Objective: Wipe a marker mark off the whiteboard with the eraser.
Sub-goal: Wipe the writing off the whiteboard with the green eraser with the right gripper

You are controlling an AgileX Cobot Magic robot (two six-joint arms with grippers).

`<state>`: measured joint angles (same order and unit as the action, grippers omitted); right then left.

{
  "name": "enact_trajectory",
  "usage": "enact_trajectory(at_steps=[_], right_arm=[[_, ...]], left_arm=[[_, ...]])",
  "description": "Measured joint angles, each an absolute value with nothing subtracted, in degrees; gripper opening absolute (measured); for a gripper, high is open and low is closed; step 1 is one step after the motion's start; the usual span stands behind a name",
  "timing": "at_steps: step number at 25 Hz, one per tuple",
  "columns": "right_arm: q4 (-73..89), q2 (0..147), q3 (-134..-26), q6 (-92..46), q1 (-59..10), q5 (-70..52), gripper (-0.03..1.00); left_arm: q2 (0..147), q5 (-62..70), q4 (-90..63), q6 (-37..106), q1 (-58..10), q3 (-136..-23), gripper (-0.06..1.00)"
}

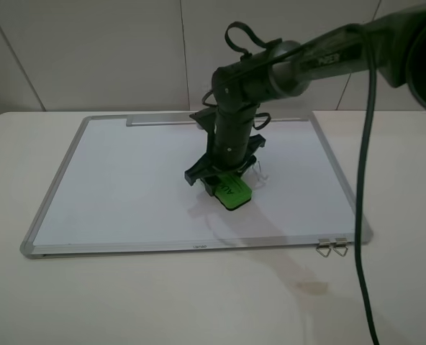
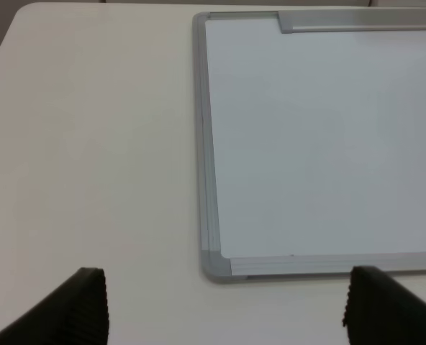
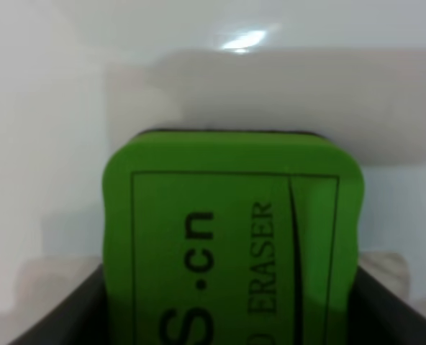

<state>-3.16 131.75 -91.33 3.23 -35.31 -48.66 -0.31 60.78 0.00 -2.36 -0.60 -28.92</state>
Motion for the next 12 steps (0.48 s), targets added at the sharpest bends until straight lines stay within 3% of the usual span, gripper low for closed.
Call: enact_trajectory(at_steps=[6,12], right_arm=[[-4.05,131.75,-91.33,3.08,-37.9,-48.06,0.59],[-4.51,131.75,-91.33,3.33,-32.59,-46.7,0.59]], left_arm=[[-0.31,60.78,0.0,-2.36,-0.6,-28.92,0.69],[-0.31,60.78,0.0,-2.36,-0.6,-28.92,0.69]])
